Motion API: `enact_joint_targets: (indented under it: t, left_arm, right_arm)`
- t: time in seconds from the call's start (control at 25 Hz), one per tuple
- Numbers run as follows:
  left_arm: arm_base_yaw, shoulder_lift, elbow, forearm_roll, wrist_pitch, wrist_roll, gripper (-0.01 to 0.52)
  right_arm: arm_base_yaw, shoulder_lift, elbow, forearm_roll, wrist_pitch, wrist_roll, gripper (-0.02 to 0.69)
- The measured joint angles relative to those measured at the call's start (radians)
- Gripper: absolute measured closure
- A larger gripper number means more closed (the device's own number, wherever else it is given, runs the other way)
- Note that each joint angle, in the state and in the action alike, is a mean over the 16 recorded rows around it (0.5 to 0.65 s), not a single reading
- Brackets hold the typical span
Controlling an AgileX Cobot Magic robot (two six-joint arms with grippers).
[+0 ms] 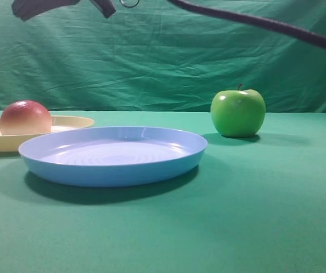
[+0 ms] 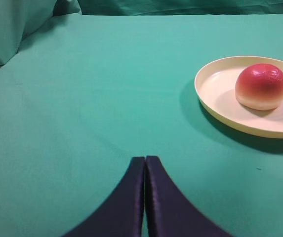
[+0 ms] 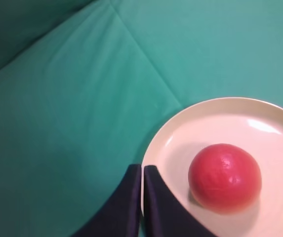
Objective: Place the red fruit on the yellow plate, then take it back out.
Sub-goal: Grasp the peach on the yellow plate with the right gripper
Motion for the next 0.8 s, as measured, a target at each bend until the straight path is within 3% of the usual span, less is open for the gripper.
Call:
enact_joint_targets:
  t: [0.2, 0.36, 0.6, 0.8]
  left_arm:
    - [0.0, 0.0, 0.0, 0.0, 0.0, 0.0, 0.514]
    - [0.0, 0.0, 0.0, 0.0, 0.0, 0.0, 0.514]
    - [0.0, 0.0, 0.0, 0.0, 0.0, 0.0, 0.514]
    - [0.0, 0.0, 0.0, 0.0, 0.0, 0.0, 0.514]
  right_arm:
    - [0.012, 0.048, -0.001, 0.004, -0.098, -0.075, 0.115]
    - [0.03, 0.085, -0.002, 0.007, -0.187, -0.099, 0.029]
    - [0.056, 0.142, -0.003, 0.014, -0.295, -0.114, 0.024]
    - [0.071, 0.178, -0.004, 0.019, -0.338, -0.118, 0.071]
